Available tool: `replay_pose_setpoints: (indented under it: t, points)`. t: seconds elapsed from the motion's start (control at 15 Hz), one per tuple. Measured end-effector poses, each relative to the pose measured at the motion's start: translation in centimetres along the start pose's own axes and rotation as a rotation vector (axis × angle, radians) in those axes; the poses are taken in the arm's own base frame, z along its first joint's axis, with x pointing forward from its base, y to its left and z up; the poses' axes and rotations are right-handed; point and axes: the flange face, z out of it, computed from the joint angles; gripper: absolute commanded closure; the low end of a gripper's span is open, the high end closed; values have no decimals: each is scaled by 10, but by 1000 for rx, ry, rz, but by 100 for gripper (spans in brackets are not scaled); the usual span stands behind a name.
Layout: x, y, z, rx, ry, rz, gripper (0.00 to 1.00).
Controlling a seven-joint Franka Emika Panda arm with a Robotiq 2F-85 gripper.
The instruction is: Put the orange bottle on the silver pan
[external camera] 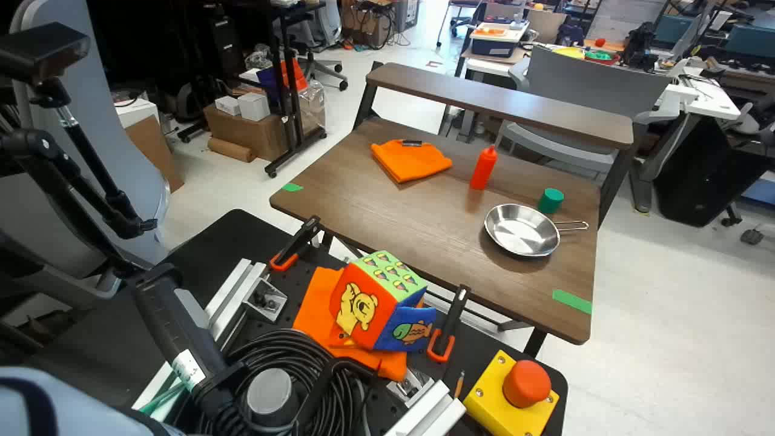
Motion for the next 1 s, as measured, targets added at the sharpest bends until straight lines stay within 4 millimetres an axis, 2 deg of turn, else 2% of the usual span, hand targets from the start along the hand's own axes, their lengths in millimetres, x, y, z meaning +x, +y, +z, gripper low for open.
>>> replay_pose_setpoints:
  t: [1.0]
  points:
    - [3, 1, -1, -5, 11, 2, 0]
